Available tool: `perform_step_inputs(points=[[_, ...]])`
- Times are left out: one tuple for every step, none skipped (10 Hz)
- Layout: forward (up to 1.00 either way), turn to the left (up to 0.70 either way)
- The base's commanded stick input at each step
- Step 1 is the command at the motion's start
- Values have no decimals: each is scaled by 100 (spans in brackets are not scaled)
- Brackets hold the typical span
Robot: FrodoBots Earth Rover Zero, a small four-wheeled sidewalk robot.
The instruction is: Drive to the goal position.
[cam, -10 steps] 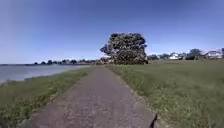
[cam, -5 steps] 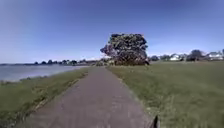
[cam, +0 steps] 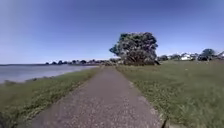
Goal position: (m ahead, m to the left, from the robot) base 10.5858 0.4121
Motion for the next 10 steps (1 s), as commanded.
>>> perform_step_inputs(points=[[70, 0], [70, 0], [70, 0], [70, 0], [70, 0], [70, 0], [70, 0], [70, 0], [70, -27], [70, -17]])
